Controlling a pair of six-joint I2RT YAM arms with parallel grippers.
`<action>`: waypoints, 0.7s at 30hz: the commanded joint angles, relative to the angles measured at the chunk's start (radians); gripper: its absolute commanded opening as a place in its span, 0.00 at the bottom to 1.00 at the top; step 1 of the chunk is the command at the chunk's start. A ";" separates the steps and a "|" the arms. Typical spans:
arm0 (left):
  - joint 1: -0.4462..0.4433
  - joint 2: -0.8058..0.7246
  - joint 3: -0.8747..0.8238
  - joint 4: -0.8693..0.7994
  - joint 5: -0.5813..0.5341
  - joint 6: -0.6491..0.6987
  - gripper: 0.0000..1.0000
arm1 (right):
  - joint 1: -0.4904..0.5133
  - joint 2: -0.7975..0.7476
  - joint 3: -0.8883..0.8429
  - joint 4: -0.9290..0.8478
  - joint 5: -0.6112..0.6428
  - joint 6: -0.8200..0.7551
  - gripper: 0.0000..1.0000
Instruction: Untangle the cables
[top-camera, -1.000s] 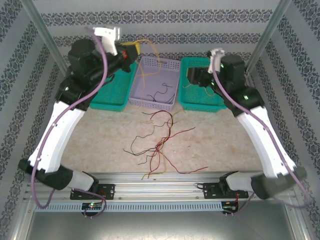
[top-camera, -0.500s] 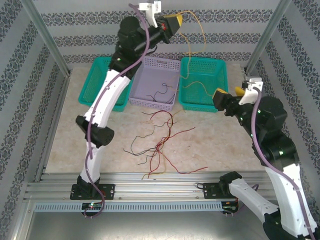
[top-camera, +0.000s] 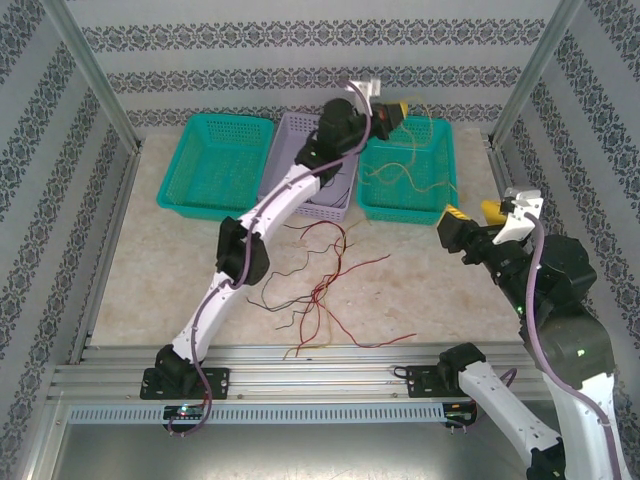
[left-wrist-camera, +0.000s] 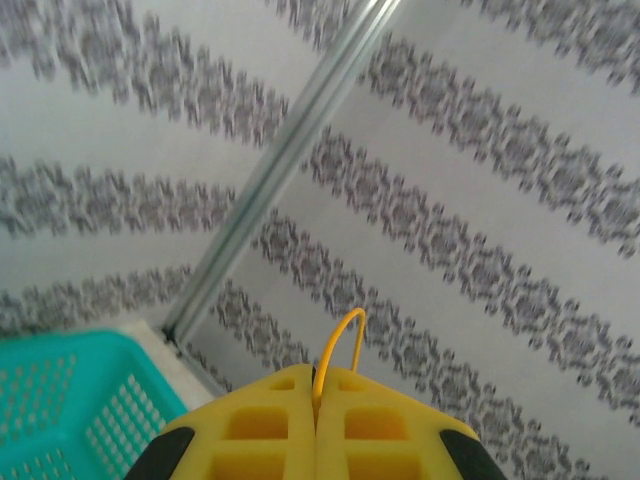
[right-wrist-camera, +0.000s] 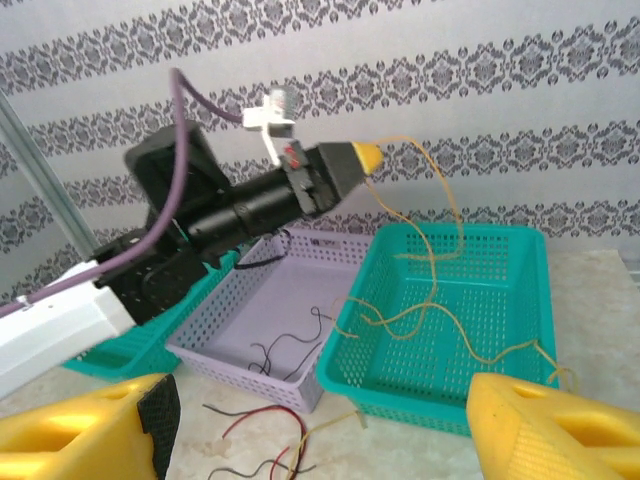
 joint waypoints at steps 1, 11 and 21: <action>-0.014 0.022 -0.003 0.099 0.004 -0.023 0.00 | -0.006 -0.025 -0.029 -0.015 -0.024 -0.009 0.76; -0.021 0.095 0.014 0.037 0.005 -0.035 0.28 | -0.007 -0.038 -0.076 -0.034 -0.046 0.002 0.78; -0.020 0.010 0.027 -0.143 0.023 0.084 0.92 | -0.007 -0.042 -0.093 -0.068 -0.023 0.021 0.80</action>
